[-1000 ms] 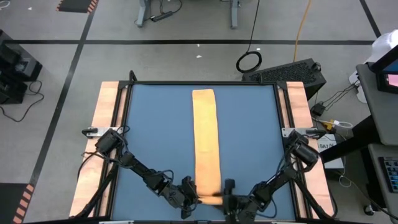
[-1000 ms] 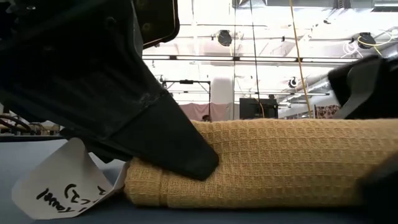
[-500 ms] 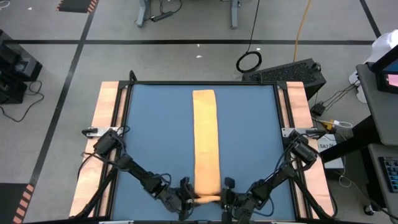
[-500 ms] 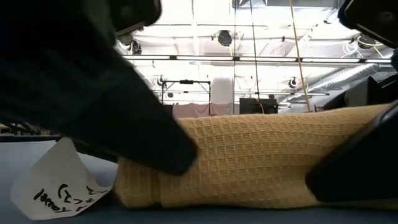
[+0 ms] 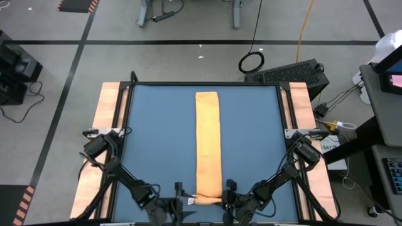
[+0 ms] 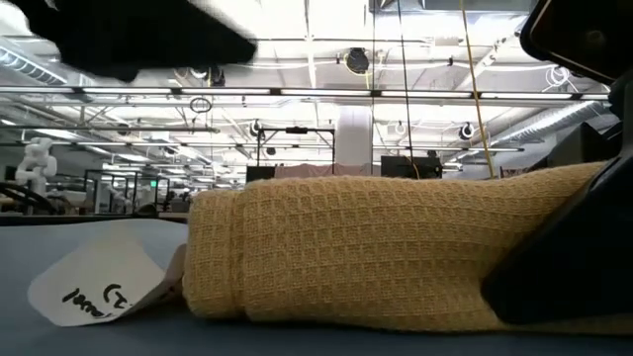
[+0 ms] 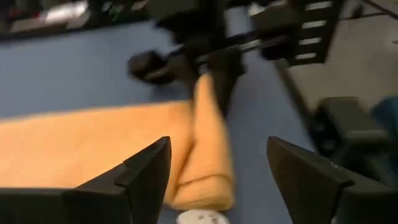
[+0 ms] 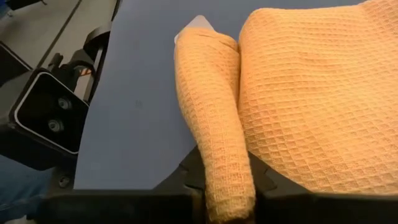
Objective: Roll towel into tight, uniform cylinder
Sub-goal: Roll the orange microfiber cloth
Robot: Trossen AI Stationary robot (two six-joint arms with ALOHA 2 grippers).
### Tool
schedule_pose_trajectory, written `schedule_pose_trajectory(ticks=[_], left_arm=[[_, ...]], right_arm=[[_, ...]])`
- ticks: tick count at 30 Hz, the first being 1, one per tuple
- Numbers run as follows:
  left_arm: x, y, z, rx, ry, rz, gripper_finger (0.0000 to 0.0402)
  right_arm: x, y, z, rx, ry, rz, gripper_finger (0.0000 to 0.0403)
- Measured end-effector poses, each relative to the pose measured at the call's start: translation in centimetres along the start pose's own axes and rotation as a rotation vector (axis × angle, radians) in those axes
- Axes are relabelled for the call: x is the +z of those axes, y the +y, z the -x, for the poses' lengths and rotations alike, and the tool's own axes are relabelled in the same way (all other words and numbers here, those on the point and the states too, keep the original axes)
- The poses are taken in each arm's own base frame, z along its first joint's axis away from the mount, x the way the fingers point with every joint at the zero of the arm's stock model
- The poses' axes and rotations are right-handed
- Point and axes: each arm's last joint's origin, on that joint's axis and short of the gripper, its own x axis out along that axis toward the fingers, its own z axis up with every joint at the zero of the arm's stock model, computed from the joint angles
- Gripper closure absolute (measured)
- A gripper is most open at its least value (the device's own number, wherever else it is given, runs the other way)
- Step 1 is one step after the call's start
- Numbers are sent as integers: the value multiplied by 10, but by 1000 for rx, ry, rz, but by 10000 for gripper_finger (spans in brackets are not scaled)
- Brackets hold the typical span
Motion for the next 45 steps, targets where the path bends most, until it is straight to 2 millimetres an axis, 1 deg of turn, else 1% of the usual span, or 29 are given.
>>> schedule_pose_trajectory(ticks=[3,5,8,12,15,20,26,29,33,37,40,43,45], left_arm=[[-3,-8,-1,-36,-41,-55,131],[-11,-11,-4,-37,-38,-84,131],[-21,-11,-10,-28,-17,-127,131],[-29,-16,-17,-85,-24,-211,131],[-35,-17,-23,-81,-18,-250,131],[-37,-11,-31,-25,-12,-253,132],[-37,-5,-36,-19,4,-270,132],[-38,-4,-37,-27,12,-273,141],[-38,-2,-38,-23,19,-265,165],[-40,5,-42,10,48,-172,203],[-38,9,-46,27,44,-99,252],[-38,11,-47,33,46,-39,310],[-39,13,-49,27,56,9,348]], right_arm=[[1,-1,-1,0,3,-2,368],[2,-2,-2,-2,4,-10,368],[3,-3,-3,-3,6,-23,368],[3,-3,-4,0,5,-26,367],[3,-3,-4,-1,5,-27,367],[3,-3,-4,0,3,-28,367],[3,-3,-4,2,2,-31,367],[3,-3,-4,2,1,-34,367],[3,-3,-4,2,1,-38,367],[3,-3,-4,3,0,-37,367],[3,-3,-4,2,-1,-36,367],[3,-3,-4,-3,-8,-28,367],[2,-2,-3,-6,-17,10,362]])
